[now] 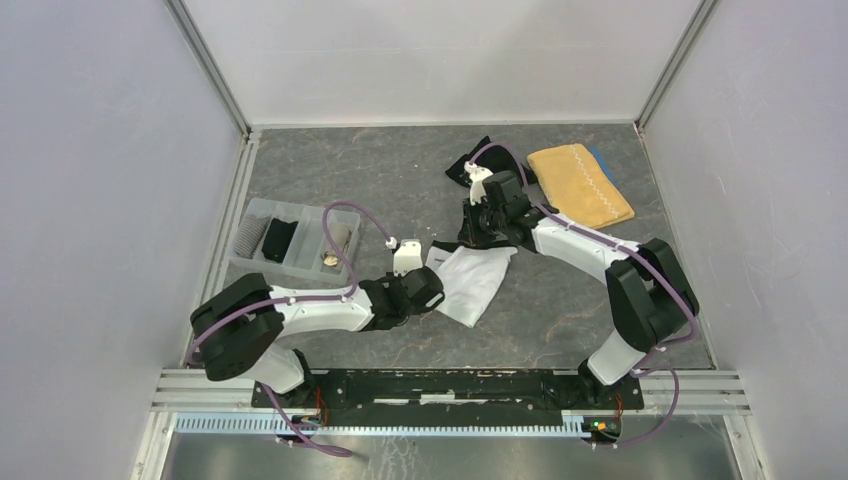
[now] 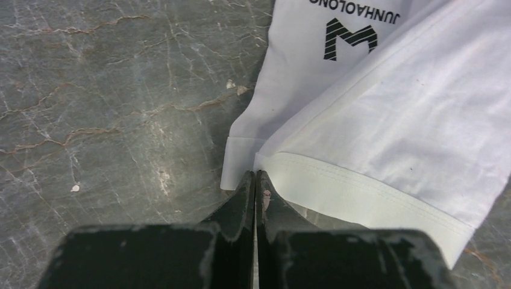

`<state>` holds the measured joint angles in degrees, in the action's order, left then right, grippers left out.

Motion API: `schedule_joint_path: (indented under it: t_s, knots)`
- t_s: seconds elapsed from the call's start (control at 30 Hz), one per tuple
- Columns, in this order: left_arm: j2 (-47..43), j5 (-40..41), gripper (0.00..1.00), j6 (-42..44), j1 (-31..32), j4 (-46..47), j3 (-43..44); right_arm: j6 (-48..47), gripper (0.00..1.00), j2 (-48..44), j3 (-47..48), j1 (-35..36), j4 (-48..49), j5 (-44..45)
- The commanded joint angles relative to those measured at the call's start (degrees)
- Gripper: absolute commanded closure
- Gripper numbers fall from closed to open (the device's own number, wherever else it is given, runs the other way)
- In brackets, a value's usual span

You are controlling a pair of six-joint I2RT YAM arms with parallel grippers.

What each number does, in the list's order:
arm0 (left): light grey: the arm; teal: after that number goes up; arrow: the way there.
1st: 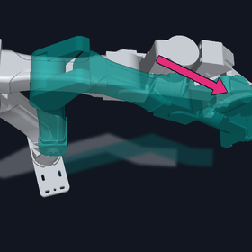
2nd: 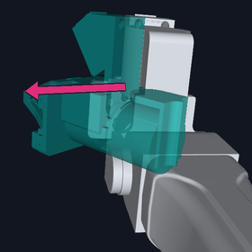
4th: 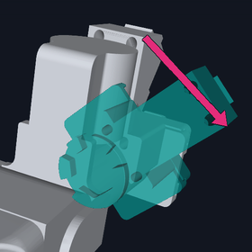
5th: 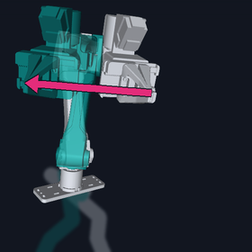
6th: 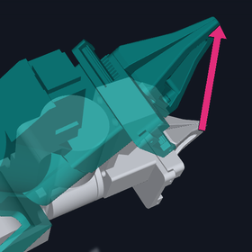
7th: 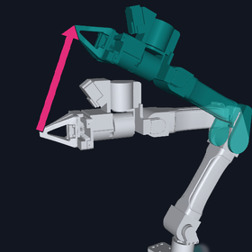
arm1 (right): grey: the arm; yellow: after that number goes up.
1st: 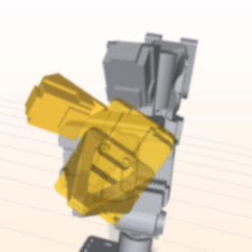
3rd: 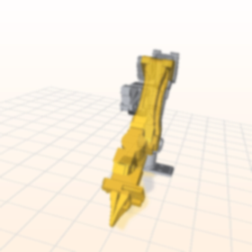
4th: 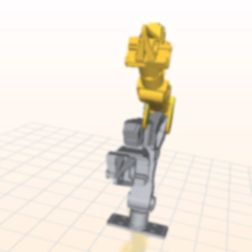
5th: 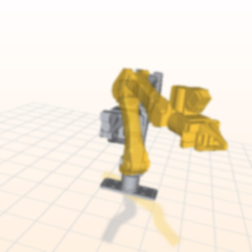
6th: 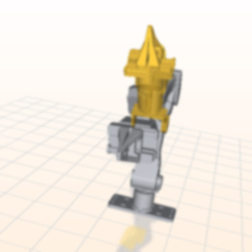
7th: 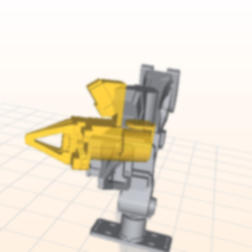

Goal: Roll the underwear
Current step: Fold the underwear at the center of the board.

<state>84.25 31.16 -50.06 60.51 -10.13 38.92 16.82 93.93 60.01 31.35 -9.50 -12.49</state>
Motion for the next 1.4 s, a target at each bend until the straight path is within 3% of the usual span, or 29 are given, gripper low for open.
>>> schedule_joint_path:
  t_s: [0.0, 0.3, 1.0, 1.03, 1.2, 1.37]
  knots:
    - [2.27, 3.82, 0.98, 0.32, -0.59, 1.06, -0.79, -1.20, 1.00, 0.64, 2.63, 0.33, 2.03, -0.25]
    - [4.87, 2.64, 0.98, 0.03, -0.71, 2.52, -1.56, 1.07, 1.00, 0.91, 5.05, 0.98, 3.06, -2.00]
    - [5.20, 1.46, 0.98, 0.49, -0.78, 3.11, -1.70, 4.81, 0.98, 12.55, 9.78, 1.73, 7.50, 1.26]
    - [5.22, 1.39, 0.98, 0.49, -0.75, 3.17, -1.63, 4.89, 0.97, 12.87, 9.90, 1.71, 7.79, 1.48]
    - [5.44, 1.02, 0.98, 0.32, -0.74, 3.36, -1.66, 4.52, 0.73, 14.31, 10.92, 1.78, 9.04, 1.05]
    - [5.42, 0.84, 0.98, 0.23, -0.74, 3.33, -1.87, 2.55, 0.63, 11.16, 10.85, 1.54, 10.46, 0.21]
